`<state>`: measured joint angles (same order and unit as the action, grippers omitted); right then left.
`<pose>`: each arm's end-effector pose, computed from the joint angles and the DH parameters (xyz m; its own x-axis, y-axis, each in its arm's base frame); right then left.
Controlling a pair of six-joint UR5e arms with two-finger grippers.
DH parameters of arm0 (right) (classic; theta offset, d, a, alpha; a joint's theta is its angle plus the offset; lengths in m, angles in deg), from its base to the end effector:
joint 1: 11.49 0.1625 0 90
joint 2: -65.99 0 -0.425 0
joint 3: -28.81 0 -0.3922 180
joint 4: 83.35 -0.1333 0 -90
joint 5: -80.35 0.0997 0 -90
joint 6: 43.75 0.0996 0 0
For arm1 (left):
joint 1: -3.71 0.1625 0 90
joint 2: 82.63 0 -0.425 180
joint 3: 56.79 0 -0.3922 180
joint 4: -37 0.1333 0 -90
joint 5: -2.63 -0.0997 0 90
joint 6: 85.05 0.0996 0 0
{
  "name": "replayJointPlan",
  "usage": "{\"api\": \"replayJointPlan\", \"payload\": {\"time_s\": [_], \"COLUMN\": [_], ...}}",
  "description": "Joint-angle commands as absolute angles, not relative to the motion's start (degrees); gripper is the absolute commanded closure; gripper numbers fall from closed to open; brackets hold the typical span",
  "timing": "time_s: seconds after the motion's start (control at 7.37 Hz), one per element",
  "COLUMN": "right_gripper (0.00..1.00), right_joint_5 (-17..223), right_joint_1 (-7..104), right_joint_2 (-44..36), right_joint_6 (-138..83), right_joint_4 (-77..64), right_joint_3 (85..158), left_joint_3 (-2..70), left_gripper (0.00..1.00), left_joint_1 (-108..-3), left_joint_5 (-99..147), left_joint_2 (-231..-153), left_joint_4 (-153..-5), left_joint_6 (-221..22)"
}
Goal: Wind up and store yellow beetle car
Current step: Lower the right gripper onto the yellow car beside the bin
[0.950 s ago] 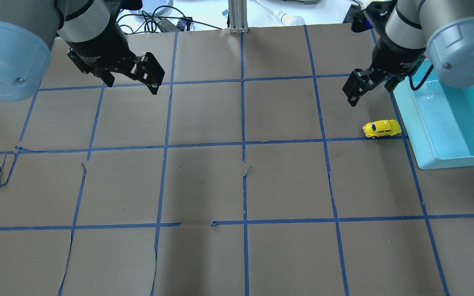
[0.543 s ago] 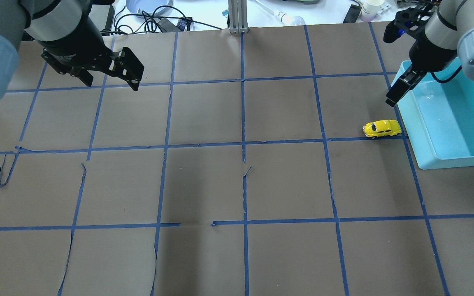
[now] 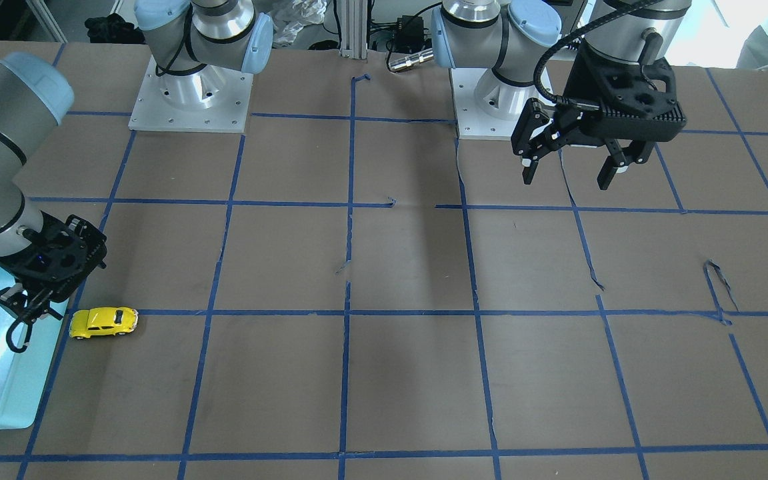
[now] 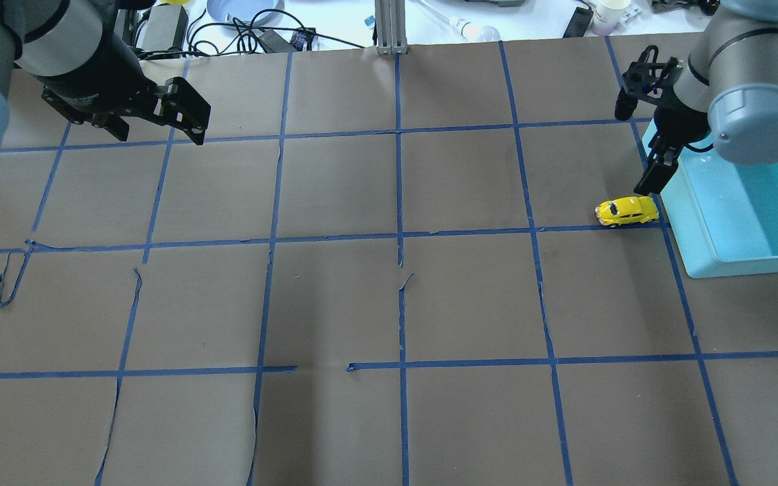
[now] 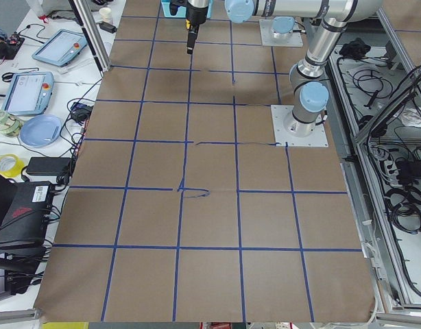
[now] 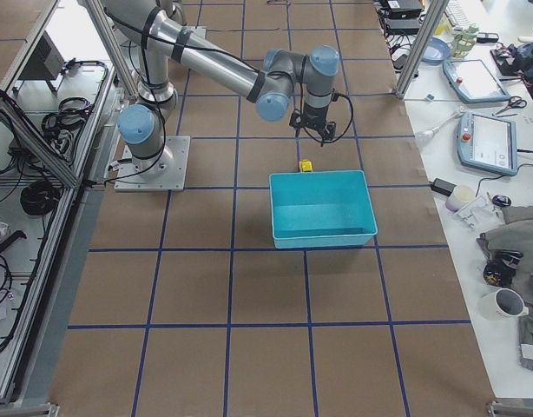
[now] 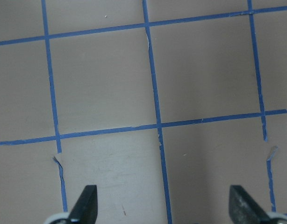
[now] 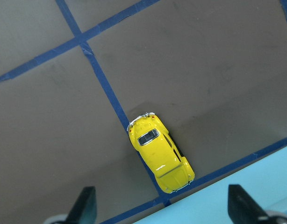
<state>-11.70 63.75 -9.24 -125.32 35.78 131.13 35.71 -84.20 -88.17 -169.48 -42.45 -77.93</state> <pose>-0.0174 -0.5753 0.2989 -0.3935 -0.9184 0.0405 -0.9183 0.3947 0.0301 -0.1141 -0.4905 0.5130 -0.9959 0.0826 -0.0377 0.0883 0.9776 -0.1910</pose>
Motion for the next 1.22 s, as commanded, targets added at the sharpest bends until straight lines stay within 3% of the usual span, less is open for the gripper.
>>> {"api": "replayJointPlan", "payload": {"time_s": [0.0,1.09], "right_gripper": [0.0,0.01], "right_joint_5": [-12.3,-15.3], "right_joint_1": [63.7,63.7], "right_joint_2": [-7.1,-0.9], "right_joint_6": [-135.7,-143.6], "right_joint_4": [47.5,51.2], "right_joint_3": [138.1,139.4], "left_joint_3": [35.5,36.1], "left_gripper": [0.0,0.0], "left_joint_1": [-84.4,-86.2], "left_joint_5": [-88.3,-88.3], "left_joint_2": [-169.7,-169.6], "left_joint_4": [-41.9,-41.8], "left_joint_6": [-78.6,-80.0]}}
